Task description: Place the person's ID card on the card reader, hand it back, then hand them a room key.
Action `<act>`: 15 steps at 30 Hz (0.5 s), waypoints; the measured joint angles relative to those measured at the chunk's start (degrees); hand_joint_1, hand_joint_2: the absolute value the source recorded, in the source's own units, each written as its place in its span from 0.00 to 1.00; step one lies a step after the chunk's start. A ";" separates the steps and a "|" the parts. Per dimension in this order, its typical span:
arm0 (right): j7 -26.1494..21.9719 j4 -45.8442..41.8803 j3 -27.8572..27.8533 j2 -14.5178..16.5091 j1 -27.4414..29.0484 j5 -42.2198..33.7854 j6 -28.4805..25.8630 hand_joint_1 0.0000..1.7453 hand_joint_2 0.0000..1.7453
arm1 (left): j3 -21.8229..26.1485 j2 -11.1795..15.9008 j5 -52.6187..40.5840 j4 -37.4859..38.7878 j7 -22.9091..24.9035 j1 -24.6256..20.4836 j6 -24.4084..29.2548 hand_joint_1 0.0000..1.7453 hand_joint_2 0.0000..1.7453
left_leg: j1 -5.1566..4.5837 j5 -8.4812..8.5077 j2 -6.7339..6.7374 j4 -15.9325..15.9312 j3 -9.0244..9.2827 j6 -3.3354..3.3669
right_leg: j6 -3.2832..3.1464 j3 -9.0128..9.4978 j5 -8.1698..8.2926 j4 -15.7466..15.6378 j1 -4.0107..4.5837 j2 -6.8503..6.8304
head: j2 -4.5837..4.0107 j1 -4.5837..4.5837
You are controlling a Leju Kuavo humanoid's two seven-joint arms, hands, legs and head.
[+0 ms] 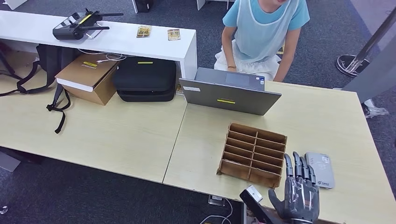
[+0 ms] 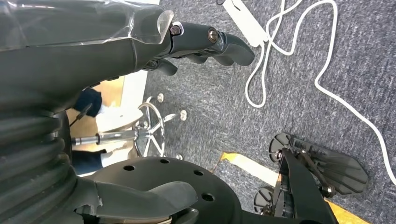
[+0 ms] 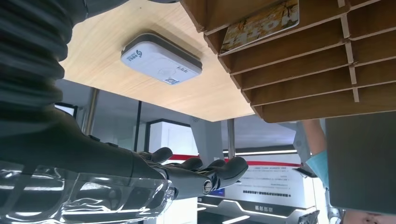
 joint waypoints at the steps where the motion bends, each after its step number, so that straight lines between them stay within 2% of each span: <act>1: 0.16 0.10 0.16 0.25 -0.01 0.14 0.06 0.00 1.00 | -0.21 0.02 -0.14 0.01 0.00 -0.01 0.01 0.00 1.00 | 0.00 0.00 0.00 0.00 0.00 0.00 | 0.00 0.00 0.00 0.00 0.00 0.00 | 0.00 0.00; 15: -0.13 2.70 2.60 3.16 -1.41 0.95 0.92 0.00 1.00 | -2.09 0.32 -2.24 0.24 0.00 -0.09 0.02 0.00 1.00 | 0.00 0.00 0.01 0.00 0.00 0.00 | 0.00 0.00 0.00 0.00 0.00 0.01 | 0.00 -0.01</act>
